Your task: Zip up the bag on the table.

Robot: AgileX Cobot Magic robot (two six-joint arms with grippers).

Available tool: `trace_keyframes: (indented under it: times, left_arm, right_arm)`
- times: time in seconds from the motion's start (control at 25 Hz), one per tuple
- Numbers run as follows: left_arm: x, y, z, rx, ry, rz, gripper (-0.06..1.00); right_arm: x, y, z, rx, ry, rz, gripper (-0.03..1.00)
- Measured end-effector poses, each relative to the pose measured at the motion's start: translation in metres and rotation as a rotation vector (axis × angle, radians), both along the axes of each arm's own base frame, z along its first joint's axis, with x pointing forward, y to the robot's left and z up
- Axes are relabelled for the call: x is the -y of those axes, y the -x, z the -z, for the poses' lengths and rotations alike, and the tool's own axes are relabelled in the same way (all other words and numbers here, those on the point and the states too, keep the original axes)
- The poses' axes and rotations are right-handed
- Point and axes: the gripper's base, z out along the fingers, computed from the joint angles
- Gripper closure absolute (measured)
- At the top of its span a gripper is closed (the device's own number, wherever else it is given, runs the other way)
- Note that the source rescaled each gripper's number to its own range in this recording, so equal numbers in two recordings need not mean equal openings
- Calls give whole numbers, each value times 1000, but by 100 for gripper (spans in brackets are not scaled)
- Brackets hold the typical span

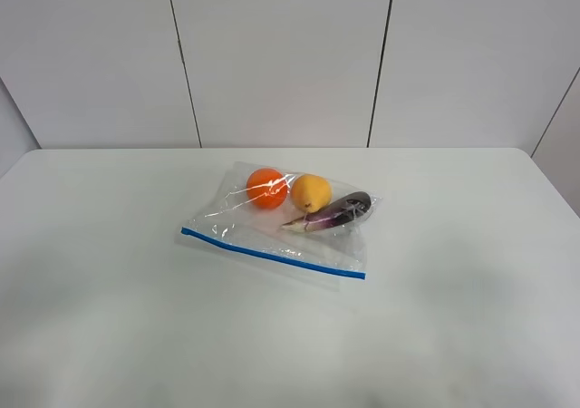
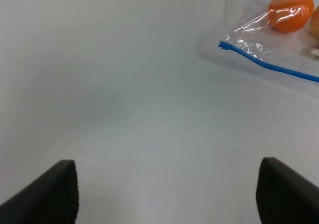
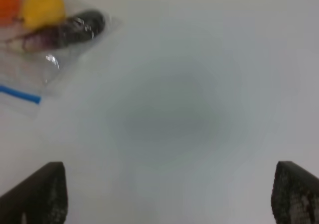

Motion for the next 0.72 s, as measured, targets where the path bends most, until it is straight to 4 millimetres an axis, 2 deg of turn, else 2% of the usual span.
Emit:
trace_keyframes:
  times: [0.12, 0.72]
  left_arm:
    - [0, 0, 0, 0, 0, 0, -1]
    - [0, 0, 0, 0, 0, 0, -1]
  right_arm:
    - [0, 7, 0, 45, 1, 0, -3]
    - [0, 8, 0, 48, 1, 0, -3]
